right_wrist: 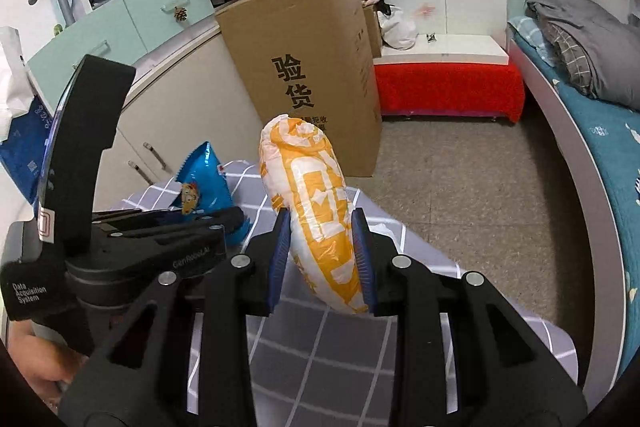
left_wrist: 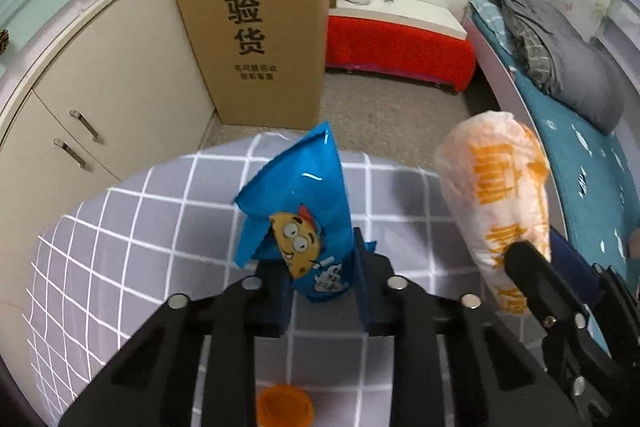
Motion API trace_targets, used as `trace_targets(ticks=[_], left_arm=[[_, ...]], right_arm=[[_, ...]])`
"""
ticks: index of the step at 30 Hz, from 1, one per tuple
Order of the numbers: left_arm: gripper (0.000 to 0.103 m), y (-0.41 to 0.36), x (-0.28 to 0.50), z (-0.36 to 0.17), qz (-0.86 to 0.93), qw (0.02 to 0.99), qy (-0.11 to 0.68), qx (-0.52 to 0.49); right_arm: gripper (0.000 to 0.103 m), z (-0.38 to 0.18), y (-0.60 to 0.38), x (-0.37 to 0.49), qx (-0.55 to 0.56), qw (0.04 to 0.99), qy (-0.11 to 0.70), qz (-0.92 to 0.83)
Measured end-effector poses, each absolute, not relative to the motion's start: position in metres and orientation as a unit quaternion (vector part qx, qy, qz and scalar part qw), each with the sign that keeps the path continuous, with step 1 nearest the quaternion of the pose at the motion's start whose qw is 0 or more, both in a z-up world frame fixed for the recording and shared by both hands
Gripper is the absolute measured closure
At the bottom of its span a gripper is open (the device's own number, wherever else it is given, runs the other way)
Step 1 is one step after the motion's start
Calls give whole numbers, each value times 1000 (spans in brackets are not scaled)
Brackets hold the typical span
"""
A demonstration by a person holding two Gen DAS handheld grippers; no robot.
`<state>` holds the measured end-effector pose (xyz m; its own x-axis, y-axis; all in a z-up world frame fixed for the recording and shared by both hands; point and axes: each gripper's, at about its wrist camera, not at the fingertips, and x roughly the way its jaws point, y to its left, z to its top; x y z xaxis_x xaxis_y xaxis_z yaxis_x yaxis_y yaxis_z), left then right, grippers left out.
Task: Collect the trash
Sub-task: 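Carry both bags over the bucket and open both tools to drop them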
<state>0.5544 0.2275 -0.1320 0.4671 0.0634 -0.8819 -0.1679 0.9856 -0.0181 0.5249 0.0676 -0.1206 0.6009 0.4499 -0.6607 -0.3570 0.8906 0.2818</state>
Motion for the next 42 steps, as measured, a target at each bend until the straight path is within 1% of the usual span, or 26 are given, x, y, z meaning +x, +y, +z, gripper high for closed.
trace_targets(ticks=[2, 6, 11, 16, 23, 26, 29, 30, 34, 36, 39, 42], left_arm=[[89, 225, 546, -127, 59, 860, 505, -54], [90, 212, 520, -105, 41, 871, 484, -64], [90, 176, 483, -74, 10, 885, 461, -60], [90, 115, 441, -51, -45, 895, 440, -47], [90, 11, 390, -56, -124, 895, 429, -27], [90, -41, 369, -72, -160, 887, 432, -18], [90, -78, 355, -92, -178, 884, 432, -15], [90, -98, 350, -106, -192, 876, 441, -14], [90, -150, 343, -157, -216, 850, 481, -10], [90, -175, 339, -184, -217, 843, 492, 10], [90, -199, 342, -229, -223, 821, 525, 12], [90, -213, 346, -276, -215, 805, 553, 22]], right_arm=[[73, -119, 62, 518, 68, 891, 387, 229], [73, -106, 40, 496, 86, 891, 380, 232], [72, -84, 3, 463, 103, 899, 361, 225], [72, -68, -52, 418, 122, 911, 336, 206], [72, -65, -147, 346, 152, 929, 298, 156], [72, -80, -194, 314, 173, 933, 289, 123], [72, -105, -238, 286, 197, 933, 288, 86], [72, -115, -249, 279, 204, 932, 290, 75], [72, -175, -298, 250, 249, 916, 313, 24], [72, -210, -318, 242, 265, 906, 331, 0], [72, -257, -339, 236, 302, 886, 352, -22], [70, -303, -355, 236, 336, 866, 367, -38]])
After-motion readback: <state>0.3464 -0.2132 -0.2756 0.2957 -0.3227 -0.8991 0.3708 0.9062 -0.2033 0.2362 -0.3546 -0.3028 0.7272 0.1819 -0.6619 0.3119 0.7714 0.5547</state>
